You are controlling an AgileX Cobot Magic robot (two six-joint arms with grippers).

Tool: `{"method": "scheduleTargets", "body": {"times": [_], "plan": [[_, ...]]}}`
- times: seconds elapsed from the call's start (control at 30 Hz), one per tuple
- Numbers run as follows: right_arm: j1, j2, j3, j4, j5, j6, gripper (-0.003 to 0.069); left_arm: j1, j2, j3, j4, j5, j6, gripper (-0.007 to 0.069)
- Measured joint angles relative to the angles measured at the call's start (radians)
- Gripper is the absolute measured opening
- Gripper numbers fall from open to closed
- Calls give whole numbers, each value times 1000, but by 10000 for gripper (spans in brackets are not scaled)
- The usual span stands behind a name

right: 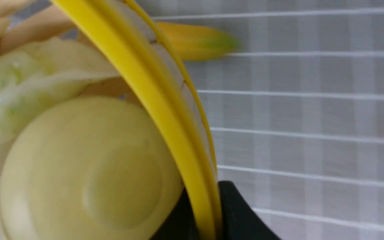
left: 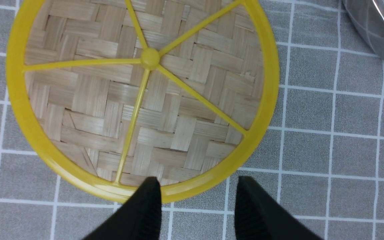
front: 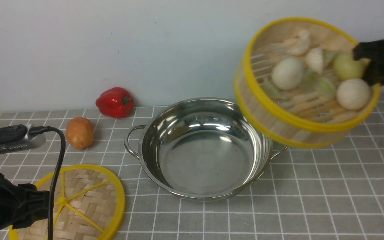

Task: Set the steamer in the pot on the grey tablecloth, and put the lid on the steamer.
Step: 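Place the bamboo steamer basket of food into the steel pot with the right gripper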

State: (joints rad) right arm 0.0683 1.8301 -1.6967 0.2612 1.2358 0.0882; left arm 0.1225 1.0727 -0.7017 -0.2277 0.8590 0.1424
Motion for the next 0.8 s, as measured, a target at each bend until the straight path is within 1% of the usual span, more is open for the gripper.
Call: {"method": "scheduleTargets", "body": {"times": [0.07, 0.13, 0.2, 0.23, 0.3, 0.43, 0.8], "plan": [[100, 72, -72, -16, 3, 35, 53, 0, 0, 0, 0, 0, 0, 295], [174, 149, -139, -46, 8, 57, 53, 0, 0, 0, 0, 0, 0, 295], [224, 201, -194, -73, 10, 75, 53, 0, 0, 0, 0, 0, 0, 295], [268, 243, -247, -101, 11, 88, 53, 0, 0, 0, 0, 0, 0, 295], [320, 309, -314, -151, 13, 107, 53, 0, 0, 0, 0, 0, 0, 295], [354, 383, -386, -186, 12, 121, 53, 0, 0, 0, 0, 0, 0, 295], [350, 502, -402, -194, 14, 124, 55, 0, 0, 0, 0, 0, 0, 295]]}}
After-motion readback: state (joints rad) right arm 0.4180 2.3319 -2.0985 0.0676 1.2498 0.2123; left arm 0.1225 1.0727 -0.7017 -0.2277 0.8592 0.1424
